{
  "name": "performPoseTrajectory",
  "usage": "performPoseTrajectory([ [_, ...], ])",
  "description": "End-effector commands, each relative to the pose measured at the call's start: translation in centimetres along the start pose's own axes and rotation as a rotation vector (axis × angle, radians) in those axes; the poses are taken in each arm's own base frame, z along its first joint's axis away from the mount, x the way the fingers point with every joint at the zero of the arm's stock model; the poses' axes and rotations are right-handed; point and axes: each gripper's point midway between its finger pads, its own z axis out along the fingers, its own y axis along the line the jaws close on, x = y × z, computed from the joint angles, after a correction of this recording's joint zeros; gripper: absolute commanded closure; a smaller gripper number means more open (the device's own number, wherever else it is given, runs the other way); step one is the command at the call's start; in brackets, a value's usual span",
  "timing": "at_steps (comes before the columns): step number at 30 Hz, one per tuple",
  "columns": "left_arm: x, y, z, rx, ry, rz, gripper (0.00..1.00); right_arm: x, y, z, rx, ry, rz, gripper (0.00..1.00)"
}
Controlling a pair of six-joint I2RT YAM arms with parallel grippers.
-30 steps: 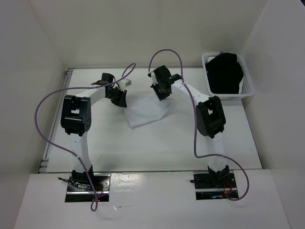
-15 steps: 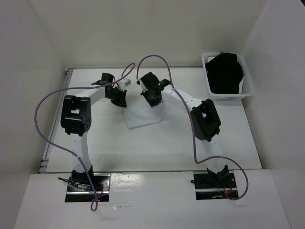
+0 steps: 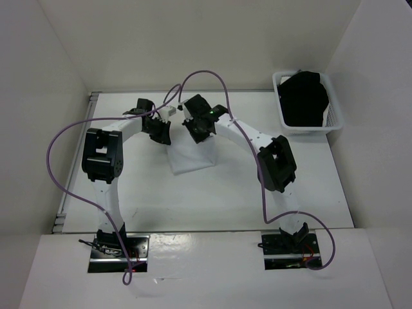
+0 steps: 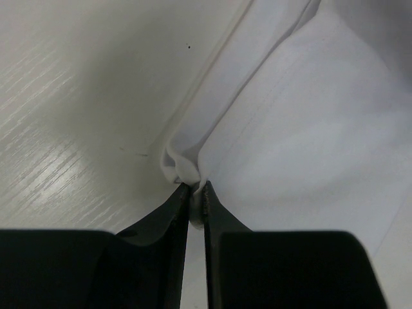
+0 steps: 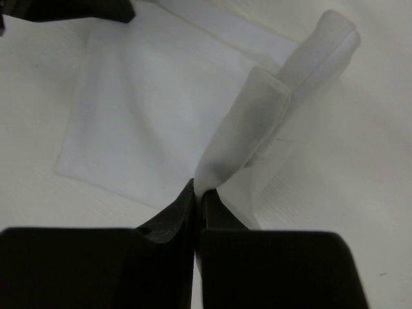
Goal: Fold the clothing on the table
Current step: Fold the skirt
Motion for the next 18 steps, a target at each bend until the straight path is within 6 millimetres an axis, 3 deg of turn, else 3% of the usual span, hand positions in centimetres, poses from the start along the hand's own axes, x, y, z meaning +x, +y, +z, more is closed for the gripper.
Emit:
performPoseTrajectory([
  [1,-0.2,-1.2,-0.3,0.049,0.005,-0.026,0.83,-3.4,2.2,-2.7,-0.069,-0.103,0.011,1.0],
  [12,0.2,-1.7,0.2,0.083,0.011,-0.055,0.83,-5.2,5.1,-3.7,-0.13,-0.157,-0.004,1.0],
  [18,0.1,-2.2,0.4,0.097,0.012,-0.057,0.83,-5.3,7.0,-3.2,-0.152,-0.155,-0.021,1.0],
])
